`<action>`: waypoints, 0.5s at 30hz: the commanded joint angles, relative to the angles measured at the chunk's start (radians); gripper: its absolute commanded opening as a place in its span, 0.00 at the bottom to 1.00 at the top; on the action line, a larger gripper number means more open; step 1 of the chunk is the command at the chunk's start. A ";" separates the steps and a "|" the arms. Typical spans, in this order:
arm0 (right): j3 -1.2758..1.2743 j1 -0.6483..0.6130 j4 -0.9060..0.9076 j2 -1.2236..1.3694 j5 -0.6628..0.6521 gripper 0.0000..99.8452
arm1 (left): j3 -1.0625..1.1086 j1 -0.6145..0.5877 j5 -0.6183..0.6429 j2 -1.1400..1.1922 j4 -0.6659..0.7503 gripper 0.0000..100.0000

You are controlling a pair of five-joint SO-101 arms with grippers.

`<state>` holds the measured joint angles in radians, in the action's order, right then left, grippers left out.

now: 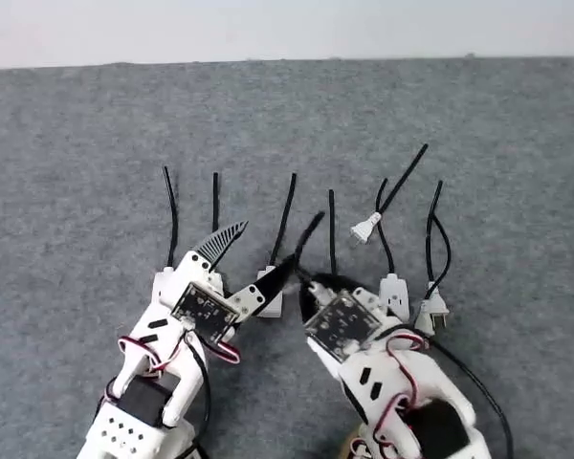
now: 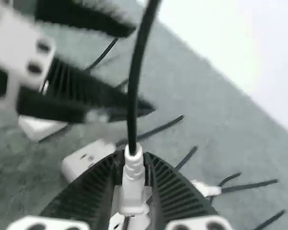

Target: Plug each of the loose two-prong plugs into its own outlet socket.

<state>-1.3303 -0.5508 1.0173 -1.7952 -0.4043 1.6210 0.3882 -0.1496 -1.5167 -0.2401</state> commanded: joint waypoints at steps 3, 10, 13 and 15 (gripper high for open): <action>0.199 0.012 -0.030 0.001 -0.006 0.01 | 0.001 -0.002 -0.002 -0.006 0.041 0.27; 0.241 0.012 -0.102 0.001 -0.006 0.01 | 0.019 0.058 -0.006 -0.006 0.035 0.27; 0.241 0.012 -0.153 0.002 -0.006 0.01 | 0.033 0.087 -0.008 -0.006 0.038 0.27; 0.241 0.010 -0.171 0.002 -0.006 0.01 | 0.033 0.089 -0.008 -0.006 0.040 0.27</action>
<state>-1.1431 -0.5478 0.8930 -1.8121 -0.4043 1.6640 0.4634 -0.1496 -1.5167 -0.2263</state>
